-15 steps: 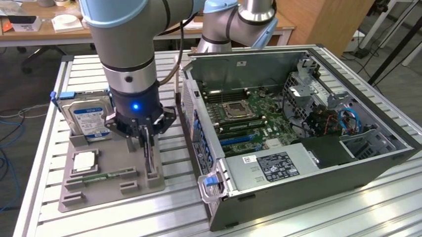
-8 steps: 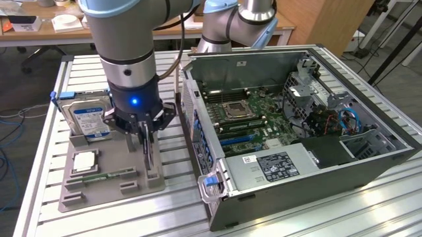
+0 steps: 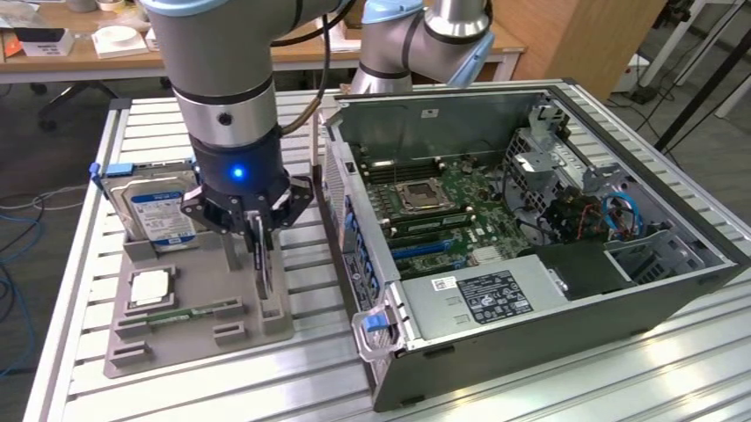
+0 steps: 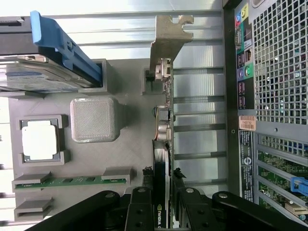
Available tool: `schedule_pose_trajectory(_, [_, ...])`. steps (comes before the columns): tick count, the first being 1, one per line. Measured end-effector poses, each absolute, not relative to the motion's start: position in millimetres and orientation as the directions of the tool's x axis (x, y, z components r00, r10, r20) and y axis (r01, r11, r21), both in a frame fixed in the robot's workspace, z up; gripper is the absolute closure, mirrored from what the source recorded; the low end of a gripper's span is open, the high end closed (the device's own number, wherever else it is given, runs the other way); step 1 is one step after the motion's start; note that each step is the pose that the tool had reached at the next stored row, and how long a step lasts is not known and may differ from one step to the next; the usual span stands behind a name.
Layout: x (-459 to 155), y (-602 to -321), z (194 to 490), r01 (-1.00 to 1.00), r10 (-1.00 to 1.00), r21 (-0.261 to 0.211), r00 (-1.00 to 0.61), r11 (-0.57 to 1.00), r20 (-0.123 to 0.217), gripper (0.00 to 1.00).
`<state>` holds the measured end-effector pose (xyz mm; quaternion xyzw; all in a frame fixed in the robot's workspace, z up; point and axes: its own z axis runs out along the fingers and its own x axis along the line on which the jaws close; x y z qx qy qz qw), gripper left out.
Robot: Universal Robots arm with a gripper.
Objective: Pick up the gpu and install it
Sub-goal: 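Pick up the gpu and move the gpu toward the slot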
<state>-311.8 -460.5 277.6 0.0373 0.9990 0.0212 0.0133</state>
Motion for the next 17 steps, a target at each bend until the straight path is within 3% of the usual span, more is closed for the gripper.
schedule_pose_trajectory(17, [-311.8,-460.5,285.5,0.074,0.075,0.043,-0.997,0.996,-0.025,0.74])
